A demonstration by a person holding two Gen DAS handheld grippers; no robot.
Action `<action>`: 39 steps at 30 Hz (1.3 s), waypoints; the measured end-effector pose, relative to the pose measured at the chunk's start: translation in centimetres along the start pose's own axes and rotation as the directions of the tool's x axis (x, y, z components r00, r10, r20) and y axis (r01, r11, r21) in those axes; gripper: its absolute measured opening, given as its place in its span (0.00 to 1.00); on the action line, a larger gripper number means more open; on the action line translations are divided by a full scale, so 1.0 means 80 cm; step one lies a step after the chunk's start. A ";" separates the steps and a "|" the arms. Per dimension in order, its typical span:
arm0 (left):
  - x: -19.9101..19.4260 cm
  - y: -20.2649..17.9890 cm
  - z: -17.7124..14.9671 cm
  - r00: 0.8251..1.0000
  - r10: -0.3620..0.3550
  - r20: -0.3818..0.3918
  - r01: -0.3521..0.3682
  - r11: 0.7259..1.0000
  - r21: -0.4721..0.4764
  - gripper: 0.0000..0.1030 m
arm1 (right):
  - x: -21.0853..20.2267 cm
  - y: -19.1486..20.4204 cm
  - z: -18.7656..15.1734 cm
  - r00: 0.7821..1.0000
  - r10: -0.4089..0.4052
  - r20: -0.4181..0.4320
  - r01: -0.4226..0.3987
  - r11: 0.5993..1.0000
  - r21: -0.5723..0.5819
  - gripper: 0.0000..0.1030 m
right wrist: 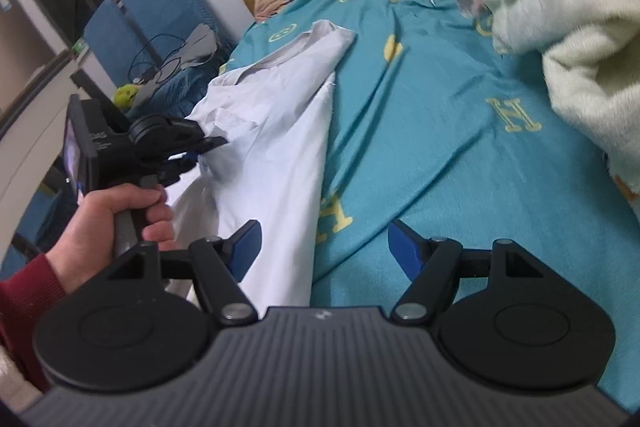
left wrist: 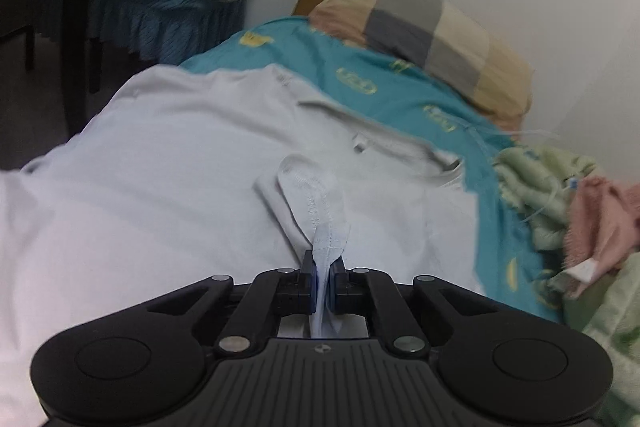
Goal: Fold clothes
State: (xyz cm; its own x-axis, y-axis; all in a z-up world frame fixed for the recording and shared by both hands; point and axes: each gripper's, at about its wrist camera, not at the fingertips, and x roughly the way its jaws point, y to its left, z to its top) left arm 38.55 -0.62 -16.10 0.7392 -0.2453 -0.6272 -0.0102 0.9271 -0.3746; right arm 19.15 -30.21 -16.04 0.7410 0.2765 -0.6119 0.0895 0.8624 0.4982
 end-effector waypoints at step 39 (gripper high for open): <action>-0.326 0.037 -0.290 0.879 -0.096 -0.467 0.088 0.995 -0.040 0.47 | -0.096 0.036 -0.046 0.999 0.005 0.034 -0.003 0.998 -0.067 0.70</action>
